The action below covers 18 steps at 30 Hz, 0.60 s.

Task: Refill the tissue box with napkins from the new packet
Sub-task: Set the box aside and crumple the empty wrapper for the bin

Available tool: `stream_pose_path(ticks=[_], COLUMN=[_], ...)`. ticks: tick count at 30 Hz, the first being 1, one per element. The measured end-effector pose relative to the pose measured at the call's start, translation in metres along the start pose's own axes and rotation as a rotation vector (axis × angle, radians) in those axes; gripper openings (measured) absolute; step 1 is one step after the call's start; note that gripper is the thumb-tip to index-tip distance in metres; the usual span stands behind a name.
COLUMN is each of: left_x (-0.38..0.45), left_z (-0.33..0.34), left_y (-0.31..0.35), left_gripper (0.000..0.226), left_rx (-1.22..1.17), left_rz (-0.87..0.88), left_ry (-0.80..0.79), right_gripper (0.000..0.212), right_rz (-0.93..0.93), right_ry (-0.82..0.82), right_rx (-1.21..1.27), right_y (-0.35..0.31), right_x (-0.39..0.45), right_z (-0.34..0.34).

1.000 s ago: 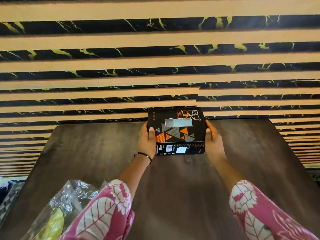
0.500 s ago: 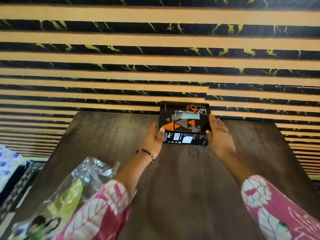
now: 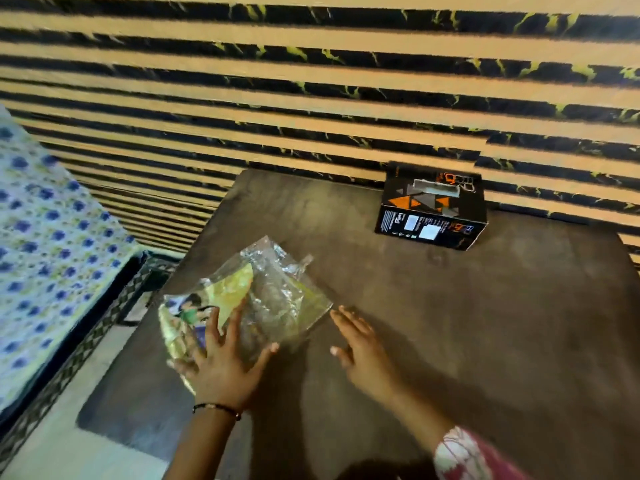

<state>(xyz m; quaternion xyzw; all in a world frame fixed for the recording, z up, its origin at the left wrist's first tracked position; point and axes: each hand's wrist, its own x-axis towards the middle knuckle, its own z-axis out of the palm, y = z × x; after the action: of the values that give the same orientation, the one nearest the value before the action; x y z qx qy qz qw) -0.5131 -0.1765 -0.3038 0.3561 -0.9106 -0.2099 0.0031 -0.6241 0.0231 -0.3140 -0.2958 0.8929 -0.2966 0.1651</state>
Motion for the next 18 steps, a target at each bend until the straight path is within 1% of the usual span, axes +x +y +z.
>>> stream_pose_path(ticks=[1, 3, 5, 9, 11, 12, 14, 16, 17, 18], left_x=[0.0, -0.005, -0.014, -0.032, -0.038, -0.041, -0.044, -0.046, -0.046, -0.045], left_z=[0.006, 0.017, 0.027, 0.046, 0.054, 0.057, 0.06, 0.062, 0.063, 0.065], left_y=[-0.004, -0.002, 0.012, 0.043, 0.055, 0.059, 0.067, 0.07, 0.072, 0.072], left_gripper=[0.096, 0.097, 0.088, 0.061, 0.061, 0.059, 0.045, 0.033, 0.035, 0.045], left_rx=[0.031, 0.08, 0.115, 0.172, 0.132, 0.071, -0.142, -0.359, -0.385, -0.337], left_rz=[-0.001, 0.074, 0.185, 0.439, 0.567, 0.623, 0.744, 0.83, 0.845, 0.843], left_ry=[-0.084, -0.206, -0.283, -0.345, -0.362, -0.37, -0.356, -0.274, -0.204, -0.093], right_gripper=[0.061, 0.062, 0.064, 0.068, 0.068, 0.067, 0.063, 0.059, 0.059, 0.059], right_rz=[0.012, 0.071, 0.165, 0.314, 0.366, 0.384, 0.426, 0.461, 0.48, 0.502], right_ry=[-0.013, -0.018, -0.008, 0.058, 0.112, 0.142, 0.191, 0.235, 0.253, 0.258], right_rx=[0.034, 0.104, 0.184, 0.34, 0.377, 0.376, 0.365, 0.353, 0.335, 0.318], right_y=[-0.002, -0.005, -0.003, 0.005, 0.012, 0.016, 0.026, 0.035, 0.039, 0.043], right_x=[0.0, -0.003, -0.008, -0.027, -0.038, -0.043, -0.057, -0.071, -0.079, -0.086], right_z=[-0.001, -0.004, -0.008, -0.014, -0.017, -0.018, -0.022, -0.025, -0.027, -0.029])
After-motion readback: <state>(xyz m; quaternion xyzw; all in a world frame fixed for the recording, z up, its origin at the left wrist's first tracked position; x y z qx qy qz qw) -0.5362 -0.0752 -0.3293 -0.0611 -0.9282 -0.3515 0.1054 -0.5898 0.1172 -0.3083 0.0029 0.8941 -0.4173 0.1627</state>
